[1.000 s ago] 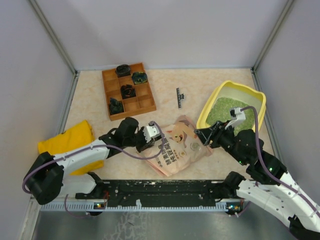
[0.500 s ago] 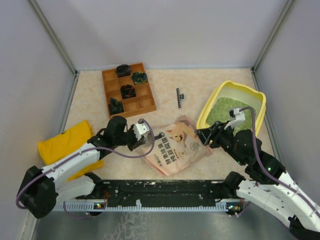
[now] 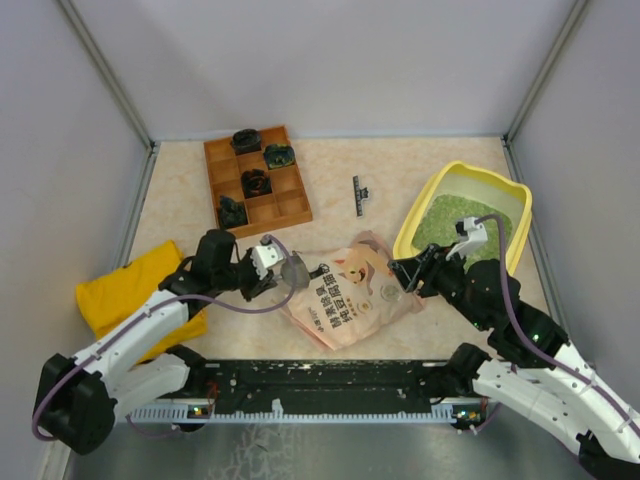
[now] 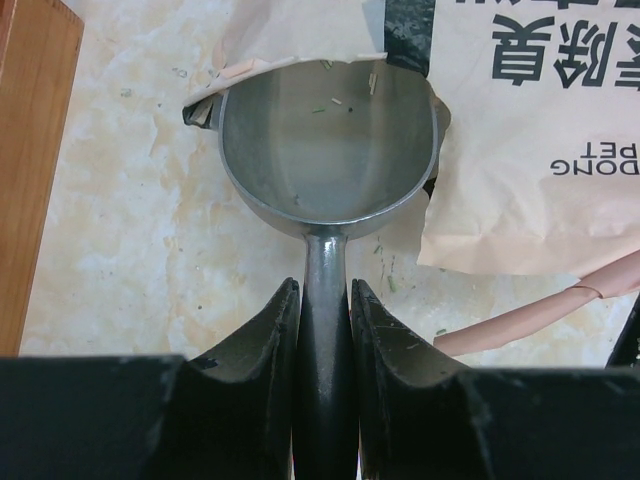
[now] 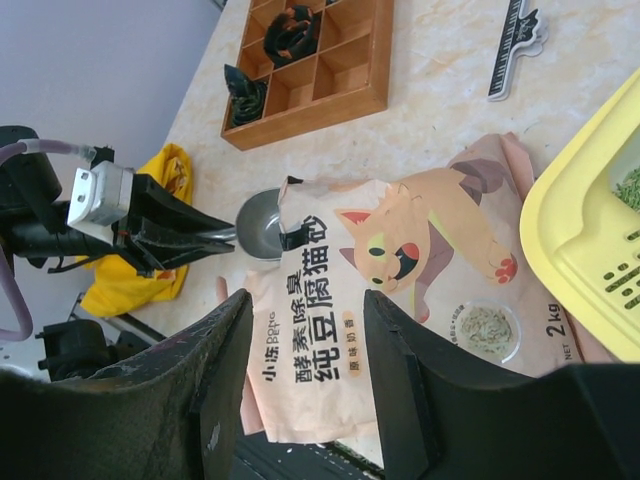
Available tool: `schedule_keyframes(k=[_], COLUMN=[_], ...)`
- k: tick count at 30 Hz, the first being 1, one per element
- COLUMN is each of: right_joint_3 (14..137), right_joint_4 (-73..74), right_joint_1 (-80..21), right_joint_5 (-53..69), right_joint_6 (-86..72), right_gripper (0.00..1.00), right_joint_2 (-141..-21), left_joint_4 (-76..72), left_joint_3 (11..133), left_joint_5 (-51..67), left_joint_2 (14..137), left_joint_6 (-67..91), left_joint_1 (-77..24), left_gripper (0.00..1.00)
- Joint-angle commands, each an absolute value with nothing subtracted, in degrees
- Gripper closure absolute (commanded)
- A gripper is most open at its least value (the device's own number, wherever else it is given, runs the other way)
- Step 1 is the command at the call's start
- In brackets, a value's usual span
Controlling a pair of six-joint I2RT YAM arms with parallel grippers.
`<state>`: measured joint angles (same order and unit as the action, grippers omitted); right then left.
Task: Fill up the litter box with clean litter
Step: 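Scoop the cat litter from the cat litter bag.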
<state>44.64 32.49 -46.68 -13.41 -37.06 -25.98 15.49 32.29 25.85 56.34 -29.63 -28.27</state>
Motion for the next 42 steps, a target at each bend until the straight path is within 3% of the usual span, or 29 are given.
schedule_keyframes(k=[1,42], right_joint_3=[45.0,46.7], right_joint_4=[29.0,28.4], right_joint_1=[-46.3,-46.4], right_joint_5=[-12.9,-11.2], right_joint_6=[-35.9,-32.2], right_gripper=[0.51,0.48], right_joint_2=[-26.6,-29.2], left_joint_4=[15.4,32.1], left_joint_3=[32.7,37.9], left_joint_5=[25.7,21.8], left_joint_2=[54.3,44.3], left_joint_6=[-30.1,-33.8], left_joint_1=[-27.2,-24.7], left_gripper=[1.00,1.00])
